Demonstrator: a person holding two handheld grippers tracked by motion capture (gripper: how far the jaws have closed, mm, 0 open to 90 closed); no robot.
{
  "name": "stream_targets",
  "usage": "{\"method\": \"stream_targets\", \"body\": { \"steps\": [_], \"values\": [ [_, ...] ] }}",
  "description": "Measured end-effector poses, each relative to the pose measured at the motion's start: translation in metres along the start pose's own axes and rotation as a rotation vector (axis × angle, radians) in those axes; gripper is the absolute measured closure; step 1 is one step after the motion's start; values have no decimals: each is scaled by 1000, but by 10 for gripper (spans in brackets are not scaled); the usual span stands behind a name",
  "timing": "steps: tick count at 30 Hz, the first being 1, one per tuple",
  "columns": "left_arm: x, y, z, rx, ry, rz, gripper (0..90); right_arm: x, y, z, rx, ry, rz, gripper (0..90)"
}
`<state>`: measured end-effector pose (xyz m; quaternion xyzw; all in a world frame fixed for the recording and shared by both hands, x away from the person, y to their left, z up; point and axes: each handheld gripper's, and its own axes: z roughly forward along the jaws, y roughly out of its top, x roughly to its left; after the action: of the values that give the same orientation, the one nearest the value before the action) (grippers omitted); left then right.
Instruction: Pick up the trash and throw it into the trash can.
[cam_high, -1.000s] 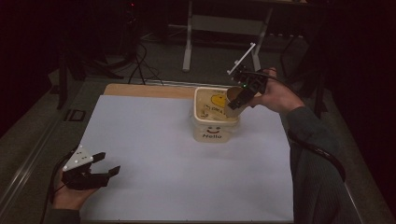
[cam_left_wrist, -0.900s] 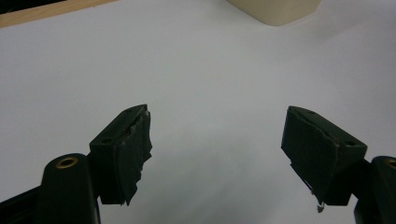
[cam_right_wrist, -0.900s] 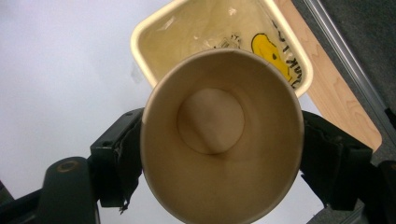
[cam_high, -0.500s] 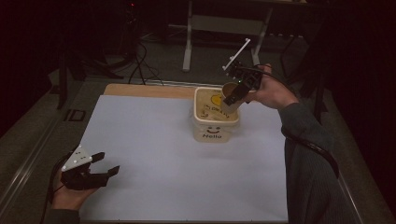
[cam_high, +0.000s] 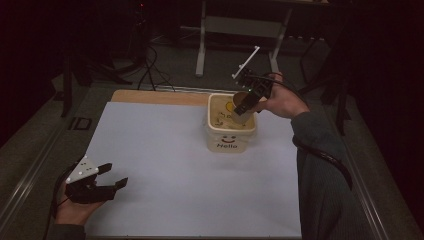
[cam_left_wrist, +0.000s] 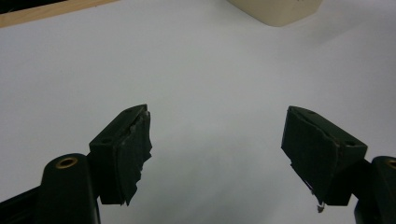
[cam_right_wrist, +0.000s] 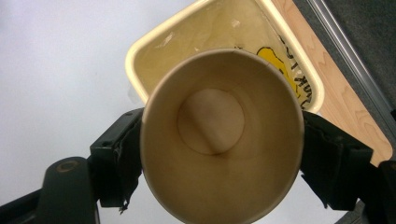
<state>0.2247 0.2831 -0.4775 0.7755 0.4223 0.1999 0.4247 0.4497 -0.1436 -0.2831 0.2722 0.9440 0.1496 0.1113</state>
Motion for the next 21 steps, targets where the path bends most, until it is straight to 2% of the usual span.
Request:
{"method": "stream_targets", "body": {
  "steps": [7, 21],
  "values": [
    [0, 0, -2, -5, 1, -1, 238, 1, -1, 11, 20, 5, 5, 215],
    [0, 0, -1, -3, 1, -1, 237, 0, -2, 18, 30, 10, 18, 209]
  ]
}}
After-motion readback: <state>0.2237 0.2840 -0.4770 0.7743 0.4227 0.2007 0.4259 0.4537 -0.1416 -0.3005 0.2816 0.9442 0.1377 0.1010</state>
